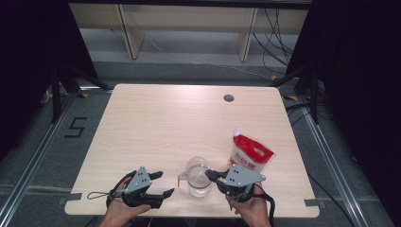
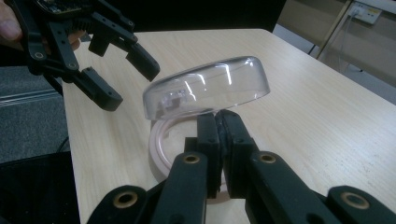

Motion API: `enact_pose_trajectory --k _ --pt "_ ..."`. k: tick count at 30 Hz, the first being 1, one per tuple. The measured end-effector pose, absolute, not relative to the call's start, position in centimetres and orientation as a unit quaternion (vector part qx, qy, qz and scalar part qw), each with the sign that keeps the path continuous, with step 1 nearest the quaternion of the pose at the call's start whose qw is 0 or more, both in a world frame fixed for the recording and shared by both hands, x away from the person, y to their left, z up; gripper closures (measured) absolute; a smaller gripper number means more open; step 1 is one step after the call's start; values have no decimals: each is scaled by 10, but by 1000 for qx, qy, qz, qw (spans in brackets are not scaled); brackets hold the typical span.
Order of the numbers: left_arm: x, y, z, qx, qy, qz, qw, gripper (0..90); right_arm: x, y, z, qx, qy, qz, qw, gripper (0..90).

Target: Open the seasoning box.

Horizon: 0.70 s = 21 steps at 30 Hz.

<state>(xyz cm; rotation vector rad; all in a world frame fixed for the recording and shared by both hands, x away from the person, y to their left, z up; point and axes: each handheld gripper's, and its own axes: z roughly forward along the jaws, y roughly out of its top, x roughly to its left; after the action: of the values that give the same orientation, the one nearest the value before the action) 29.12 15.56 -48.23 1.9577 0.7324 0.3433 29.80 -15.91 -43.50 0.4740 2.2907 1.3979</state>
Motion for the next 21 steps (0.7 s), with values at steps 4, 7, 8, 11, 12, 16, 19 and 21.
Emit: enact_pose_trajectory --k 4,7,8,11,12,16,19,21 --pt "290 158 -484 805 306 146 487 244 298 -156 -434 170 822 503 206 876" --pt "287 162 -485 808 303 155 481 245 298 -153 -433 168 823 502 204 876" --pt "288 164 -485 812 296 158 478 244 298 -153 -432 166 823 503 205 876" --pt "284 165 -485 802 317 151 483 235 298 -152 -431 165 822 505 207 875" --pt "284 165 -485 802 317 151 483 235 298 -152 -431 165 822 505 207 875" --pt "283 168 -485 800 320 152 484 233 298 -150 -431 163 822 505 207 874" --pt "282 169 -485 800 324 151 482 232 297 -147 -429 160 822 506 207 874" --pt "282 168 -486 800 325 154 480 231 297 -146 -429 160 822 507 205 874"
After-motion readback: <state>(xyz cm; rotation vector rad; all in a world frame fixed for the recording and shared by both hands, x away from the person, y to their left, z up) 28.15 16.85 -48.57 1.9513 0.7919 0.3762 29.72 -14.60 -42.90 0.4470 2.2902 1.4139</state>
